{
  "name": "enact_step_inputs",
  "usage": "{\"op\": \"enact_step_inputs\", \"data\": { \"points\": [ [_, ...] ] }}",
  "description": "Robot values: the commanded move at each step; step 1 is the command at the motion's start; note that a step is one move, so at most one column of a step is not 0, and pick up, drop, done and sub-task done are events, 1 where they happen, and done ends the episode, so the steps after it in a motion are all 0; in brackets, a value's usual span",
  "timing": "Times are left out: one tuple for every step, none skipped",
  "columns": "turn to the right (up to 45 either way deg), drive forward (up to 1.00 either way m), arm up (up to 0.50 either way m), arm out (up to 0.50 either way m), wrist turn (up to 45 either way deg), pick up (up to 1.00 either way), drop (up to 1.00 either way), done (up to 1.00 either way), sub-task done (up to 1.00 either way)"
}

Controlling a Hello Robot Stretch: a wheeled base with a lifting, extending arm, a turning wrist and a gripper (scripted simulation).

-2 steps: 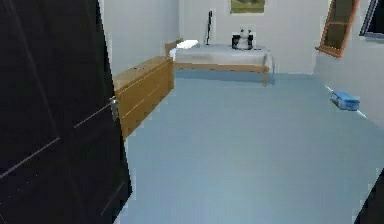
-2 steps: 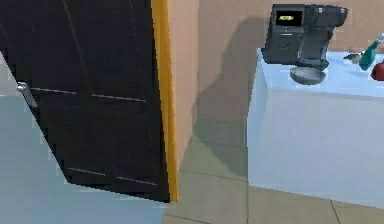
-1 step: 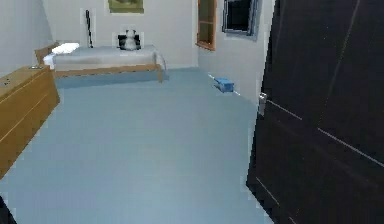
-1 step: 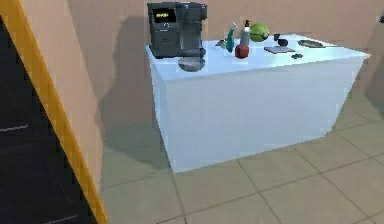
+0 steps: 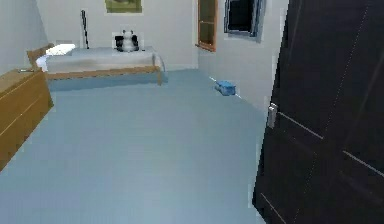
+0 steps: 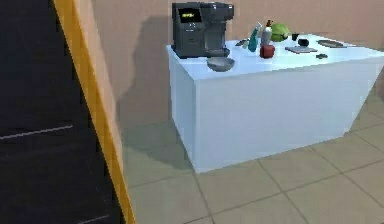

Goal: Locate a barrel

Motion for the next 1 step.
{"op": "enact_step_inputs", "data": {
  "points": [
    [-3.0,0.0,0.0,0.0,0.0,0.0,0.0,0.0,0.0]
  ]
}}
